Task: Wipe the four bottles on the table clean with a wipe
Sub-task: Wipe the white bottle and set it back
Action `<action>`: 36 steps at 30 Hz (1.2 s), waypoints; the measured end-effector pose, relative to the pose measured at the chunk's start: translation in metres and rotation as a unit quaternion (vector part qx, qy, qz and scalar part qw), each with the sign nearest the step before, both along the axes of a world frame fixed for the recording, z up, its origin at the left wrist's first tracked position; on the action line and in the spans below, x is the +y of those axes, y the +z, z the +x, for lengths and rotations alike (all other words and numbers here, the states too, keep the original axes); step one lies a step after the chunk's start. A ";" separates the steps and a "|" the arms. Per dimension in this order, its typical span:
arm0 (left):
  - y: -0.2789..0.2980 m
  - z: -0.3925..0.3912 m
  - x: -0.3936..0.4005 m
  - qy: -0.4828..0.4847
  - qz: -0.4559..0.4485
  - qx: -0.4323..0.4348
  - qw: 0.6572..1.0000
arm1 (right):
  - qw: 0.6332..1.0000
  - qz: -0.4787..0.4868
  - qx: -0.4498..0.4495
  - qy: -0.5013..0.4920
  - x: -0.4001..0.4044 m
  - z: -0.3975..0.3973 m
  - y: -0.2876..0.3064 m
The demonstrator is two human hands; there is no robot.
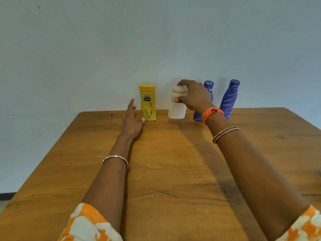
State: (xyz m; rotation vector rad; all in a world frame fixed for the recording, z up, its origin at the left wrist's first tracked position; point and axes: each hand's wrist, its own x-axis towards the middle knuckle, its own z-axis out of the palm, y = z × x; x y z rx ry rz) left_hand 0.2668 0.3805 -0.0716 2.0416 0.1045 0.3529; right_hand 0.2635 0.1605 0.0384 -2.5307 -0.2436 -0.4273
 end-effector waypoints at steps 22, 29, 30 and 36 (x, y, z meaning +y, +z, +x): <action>0.025 -0.204 -0.102 -0.174 -0.374 0.124 0.903 | 0.636 0.649 0.406 0.099 -0.042 -0.190 -0.051; 0.024 -0.216 -0.115 -0.139 -0.331 0.089 0.929 | 0.694 0.623 0.334 0.136 -0.041 -0.204 -0.056; 0.024 -0.216 -0.117 -0.134 -0.325 0.085 0.932 | 0.711 0.608 0.323 0.143 -0.039 -0.205 -0.057; 0.023 -0.215 -0.118 -0.081 -0.331 0.085 0.936 | 0.754 0.576 0.305 0.080 -0.037 -0.204 -0.060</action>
